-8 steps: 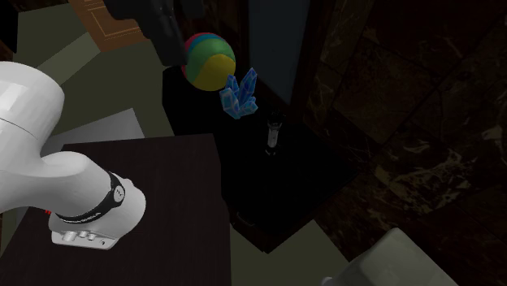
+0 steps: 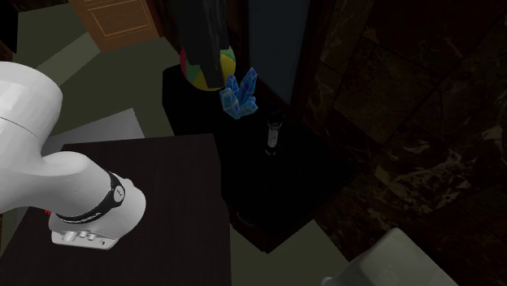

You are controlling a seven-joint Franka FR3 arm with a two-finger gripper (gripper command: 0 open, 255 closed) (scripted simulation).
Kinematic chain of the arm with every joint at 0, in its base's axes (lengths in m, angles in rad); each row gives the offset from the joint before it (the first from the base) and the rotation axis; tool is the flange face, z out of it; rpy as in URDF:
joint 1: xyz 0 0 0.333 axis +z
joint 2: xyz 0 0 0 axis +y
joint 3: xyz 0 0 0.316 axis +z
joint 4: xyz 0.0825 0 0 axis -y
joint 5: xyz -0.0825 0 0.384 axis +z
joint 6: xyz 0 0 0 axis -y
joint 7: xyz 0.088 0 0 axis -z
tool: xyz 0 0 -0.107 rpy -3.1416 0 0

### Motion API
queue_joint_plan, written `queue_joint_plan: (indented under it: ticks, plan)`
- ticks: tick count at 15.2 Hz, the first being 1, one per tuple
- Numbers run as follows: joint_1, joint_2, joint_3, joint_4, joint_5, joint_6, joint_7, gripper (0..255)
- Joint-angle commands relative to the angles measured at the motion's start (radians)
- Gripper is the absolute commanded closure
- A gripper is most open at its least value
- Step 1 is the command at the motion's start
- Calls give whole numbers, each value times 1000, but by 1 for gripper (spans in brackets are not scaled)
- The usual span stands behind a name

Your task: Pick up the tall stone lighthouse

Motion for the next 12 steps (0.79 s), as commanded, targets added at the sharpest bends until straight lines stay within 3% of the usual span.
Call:
queue_joint_plan:
  ticks: [1, 12]
  plan:
    - [11, 16, 30, -37, 8, 64, 22, 0]
    - [41, 267, 232, -152, 12, 469, 187, 0]
